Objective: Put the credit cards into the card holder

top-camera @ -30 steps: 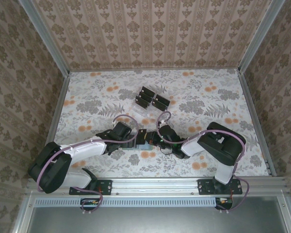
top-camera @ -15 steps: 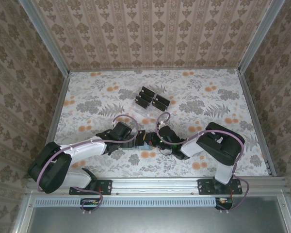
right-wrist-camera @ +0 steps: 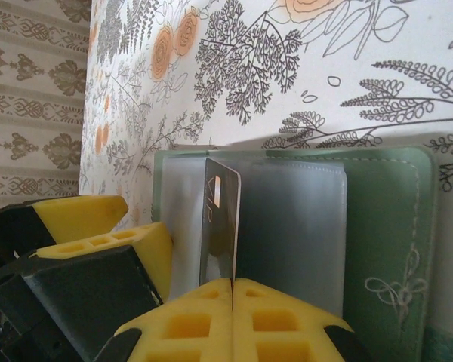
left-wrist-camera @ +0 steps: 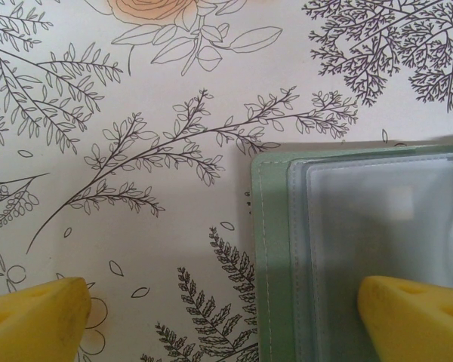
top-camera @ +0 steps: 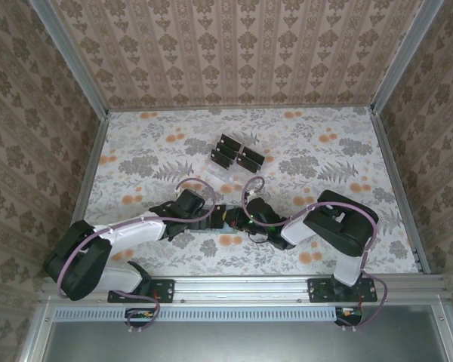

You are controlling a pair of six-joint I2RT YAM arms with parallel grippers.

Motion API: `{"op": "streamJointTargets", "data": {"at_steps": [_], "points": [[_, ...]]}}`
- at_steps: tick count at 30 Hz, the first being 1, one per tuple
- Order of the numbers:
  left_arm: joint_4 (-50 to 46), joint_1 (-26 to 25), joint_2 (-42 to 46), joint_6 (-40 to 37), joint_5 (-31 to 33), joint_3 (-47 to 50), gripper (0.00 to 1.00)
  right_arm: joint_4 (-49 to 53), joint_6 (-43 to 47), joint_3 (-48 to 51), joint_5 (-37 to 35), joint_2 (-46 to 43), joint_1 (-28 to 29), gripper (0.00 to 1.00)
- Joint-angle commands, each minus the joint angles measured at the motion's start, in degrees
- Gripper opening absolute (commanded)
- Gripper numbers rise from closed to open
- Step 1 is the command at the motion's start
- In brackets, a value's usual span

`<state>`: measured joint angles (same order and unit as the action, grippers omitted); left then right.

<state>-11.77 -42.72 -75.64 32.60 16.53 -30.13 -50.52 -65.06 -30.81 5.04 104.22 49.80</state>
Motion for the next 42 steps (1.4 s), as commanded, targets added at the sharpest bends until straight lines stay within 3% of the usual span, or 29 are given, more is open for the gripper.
{"op": "streamJointTargets", "data": {"at_steps": [1, 34, 42], "points": [[-3.06, -0.16, 0.62, 0.66, 0.78, 0.69, 1.00, -0.63, -1.12, 1.35, 0.41, 0.72, 0.52, 0.00], [-3.12, -0.22, 0.82, 0.71, 0.69, 0.41, 1.00, 1.77, -3.10, -3.48, 3.74, 4.92, 0.78, 0.00], [-8.66, 2.64, 4.41, 3.57, 1.78, -2.87, 1.00, 6.55, -1.92, -7.22, 4.50, 6.16, 0.81, 0.00]]}}
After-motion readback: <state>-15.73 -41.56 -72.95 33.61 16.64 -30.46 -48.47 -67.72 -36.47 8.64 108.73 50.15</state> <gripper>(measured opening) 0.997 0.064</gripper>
